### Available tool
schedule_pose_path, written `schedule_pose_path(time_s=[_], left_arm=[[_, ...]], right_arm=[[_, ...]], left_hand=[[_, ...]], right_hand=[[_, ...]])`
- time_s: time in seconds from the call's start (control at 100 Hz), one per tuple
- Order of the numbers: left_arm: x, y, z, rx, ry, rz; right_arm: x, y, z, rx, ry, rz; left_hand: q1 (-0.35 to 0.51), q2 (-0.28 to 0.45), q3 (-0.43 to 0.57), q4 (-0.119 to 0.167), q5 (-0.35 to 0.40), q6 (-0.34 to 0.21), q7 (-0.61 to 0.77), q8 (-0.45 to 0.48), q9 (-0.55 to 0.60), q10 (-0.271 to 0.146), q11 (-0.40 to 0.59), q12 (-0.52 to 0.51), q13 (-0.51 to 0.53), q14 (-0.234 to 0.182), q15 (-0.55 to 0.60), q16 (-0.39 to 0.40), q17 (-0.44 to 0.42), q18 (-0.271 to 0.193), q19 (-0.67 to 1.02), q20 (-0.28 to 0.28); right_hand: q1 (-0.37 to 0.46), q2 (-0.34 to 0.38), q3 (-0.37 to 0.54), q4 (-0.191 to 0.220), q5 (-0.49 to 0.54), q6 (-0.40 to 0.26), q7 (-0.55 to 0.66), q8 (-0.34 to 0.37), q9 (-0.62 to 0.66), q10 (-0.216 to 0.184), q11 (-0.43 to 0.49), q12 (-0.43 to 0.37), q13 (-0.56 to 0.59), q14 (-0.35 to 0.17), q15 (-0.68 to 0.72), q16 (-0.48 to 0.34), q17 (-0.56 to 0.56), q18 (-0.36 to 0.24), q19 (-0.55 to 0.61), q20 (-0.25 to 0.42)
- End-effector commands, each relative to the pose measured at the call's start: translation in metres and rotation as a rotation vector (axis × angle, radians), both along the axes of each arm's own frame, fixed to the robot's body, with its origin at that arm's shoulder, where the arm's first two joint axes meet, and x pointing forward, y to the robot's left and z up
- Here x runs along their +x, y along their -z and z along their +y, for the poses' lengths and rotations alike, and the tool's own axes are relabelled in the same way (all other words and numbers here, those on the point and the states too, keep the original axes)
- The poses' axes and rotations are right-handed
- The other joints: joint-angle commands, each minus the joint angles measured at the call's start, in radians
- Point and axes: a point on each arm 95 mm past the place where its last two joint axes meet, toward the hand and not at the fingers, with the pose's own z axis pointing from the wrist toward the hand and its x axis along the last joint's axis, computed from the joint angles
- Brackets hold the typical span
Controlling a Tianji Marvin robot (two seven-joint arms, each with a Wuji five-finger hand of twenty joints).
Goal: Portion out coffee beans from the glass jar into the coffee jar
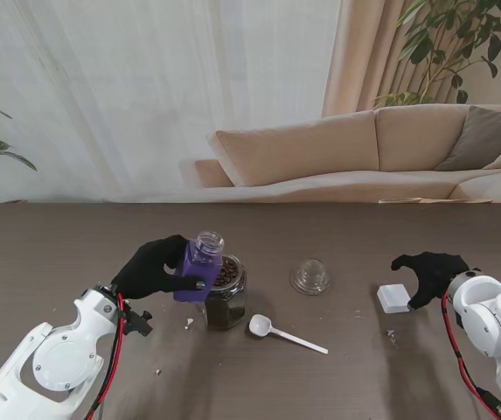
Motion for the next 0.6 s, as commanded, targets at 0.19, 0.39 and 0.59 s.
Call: schedule_pose_path(time_s=[0.19, 0.39, 0.59], left_arm=[[0.001, 0.000, -0.004, 0.016, 0.019, 0.016], [0.001, 0.000, -0.006, 0.024, 0.022, 0.023], [0.001, 0.000, -0.007, 0.026, 0.020, 0.025]], right_arm=[[0.007, 0.007, -0.011, -0.047, 0.013, 0.055], [0.010, 0.013, -0.008, -0.061, 0.005, 0.072], [0.011, 0.029, -0.004, -0.088, -0.006, 0.082]], left_hand=[[0.189, 0.120, 0.354, 0.060, 0.096, -0.045, 0.395, 0.064, 0.085, -0.073, 0.072, 0.025, 0.023, 0.031, -0.004, 0.014, -0.028, -0.058, 0.044, 0.027], [0.188, 0.119, 0.354, 0.060, 0.096, -0.043, 0.395, 0.064, 0.085, -0.073, 0.072, 0.025, 0.022, 0.031, -0.004, 0.014, -0.028, -0.059, 0.044, 0.027], [0.188, 0.119, 0.355, 0.060, 0.096, -0.043, 0.394, 0.064, 0.085, -0.072, 0.072, 0.025, 0.022, 0.032, -0.004, 0.014, -0.029, -0.058, 0.044, 0.027]], right_hand=[[-0.074, -0.084, 0.064, -0.038, -0.055, 0.056, -0.024, -0.022, -0.054, -0.021, 0.027, 0.020, -0.033, -0.004, 0.027, 0.015, -0.380, -0.014, 0.020, 0.033], [-0.105, -0.076, 0.067, -0.042, -0.043, 0.072, -0.024, -0.021, -0.062, -0.018, 0.029, 0.021, -0.044, 0.001, 0.028, 0.015, -0.384, -0.014, 0.016, 0.035], [-0.131, -0.056, 0.063, -0.046, -0.041, 0.091, -0.022, -0.022, -0.072, -0.014, 0.025, 0.022, -0.050, 0.001, 0.024, 0.013, -0.383, -0.016, 0.016, 0.038]])
